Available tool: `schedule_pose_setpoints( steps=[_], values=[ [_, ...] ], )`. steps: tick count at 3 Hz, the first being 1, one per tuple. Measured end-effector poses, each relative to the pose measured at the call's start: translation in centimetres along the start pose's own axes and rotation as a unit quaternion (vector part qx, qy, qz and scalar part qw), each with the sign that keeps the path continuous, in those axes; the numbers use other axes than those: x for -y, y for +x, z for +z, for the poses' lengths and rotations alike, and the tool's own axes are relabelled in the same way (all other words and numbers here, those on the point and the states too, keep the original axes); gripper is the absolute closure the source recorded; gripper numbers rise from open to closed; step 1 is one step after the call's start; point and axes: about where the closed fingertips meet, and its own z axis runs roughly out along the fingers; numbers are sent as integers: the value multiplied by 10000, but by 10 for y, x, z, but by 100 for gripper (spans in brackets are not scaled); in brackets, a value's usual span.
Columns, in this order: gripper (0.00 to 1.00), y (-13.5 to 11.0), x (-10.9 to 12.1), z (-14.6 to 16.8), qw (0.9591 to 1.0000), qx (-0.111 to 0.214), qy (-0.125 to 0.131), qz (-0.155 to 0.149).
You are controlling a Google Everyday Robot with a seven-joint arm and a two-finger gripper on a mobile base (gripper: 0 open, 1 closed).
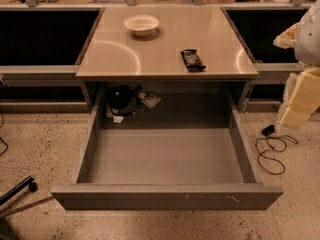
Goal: Close top drawer
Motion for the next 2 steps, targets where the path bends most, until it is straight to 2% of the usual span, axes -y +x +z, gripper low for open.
schedule_pose_setpoints(
  steps=[2],
  values=[
    [0, 3, -5, 6, 10000, -2, -12, 72]
  ],
)
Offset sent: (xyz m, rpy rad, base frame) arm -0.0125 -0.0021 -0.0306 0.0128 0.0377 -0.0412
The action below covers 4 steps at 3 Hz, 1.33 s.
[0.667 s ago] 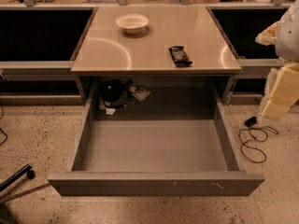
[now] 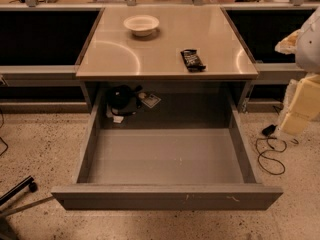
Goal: Close top drawer
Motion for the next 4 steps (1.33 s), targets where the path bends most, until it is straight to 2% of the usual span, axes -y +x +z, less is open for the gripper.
schedule_pose_setpoints(
  steps=[1, 2, 3, 4],
  values=[
    [0, 0, -32, 24, 9996, 221, -48, 188],
    [0, -7, -73, 65, 9965, 726, -182, 380],
    [0, -22, -123, 127, 9885, 1248, -715, 464],
    [0, -39, -174, 188, 9733, 1724, -1402, 569]
  ],
)
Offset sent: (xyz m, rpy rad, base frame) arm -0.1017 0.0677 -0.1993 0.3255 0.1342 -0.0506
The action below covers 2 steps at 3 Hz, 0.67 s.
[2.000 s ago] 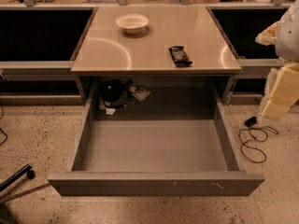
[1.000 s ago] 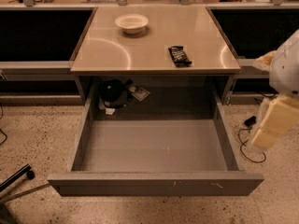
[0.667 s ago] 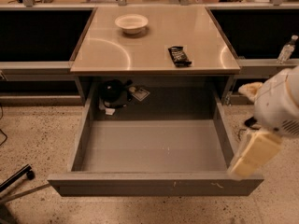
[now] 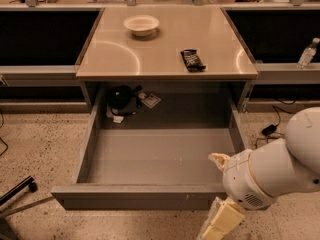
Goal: Close top drawer
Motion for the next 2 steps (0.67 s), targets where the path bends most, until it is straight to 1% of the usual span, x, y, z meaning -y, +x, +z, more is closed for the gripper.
schedule_pose_setpoints(
  steps=[1, 2],
  values=[
    [0, 0, 0, 0, 10000, 1, 0, 0],
    [0, 17, -19, 19, 9998, 167, -79, 108]
  ],
)
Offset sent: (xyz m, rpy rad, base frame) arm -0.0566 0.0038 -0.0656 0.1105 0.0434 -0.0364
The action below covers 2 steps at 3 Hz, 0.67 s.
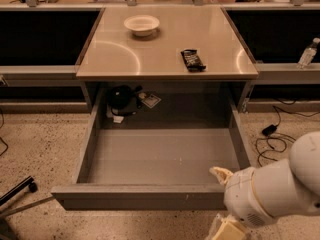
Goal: Close top drawer
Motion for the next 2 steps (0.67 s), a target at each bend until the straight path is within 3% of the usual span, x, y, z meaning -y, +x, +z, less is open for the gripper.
schedule_pose_setpoints(
  steps=[2],
  values=[
    [0, 27, -53, 60, 9975, 466, -455, 280]
  ],
)
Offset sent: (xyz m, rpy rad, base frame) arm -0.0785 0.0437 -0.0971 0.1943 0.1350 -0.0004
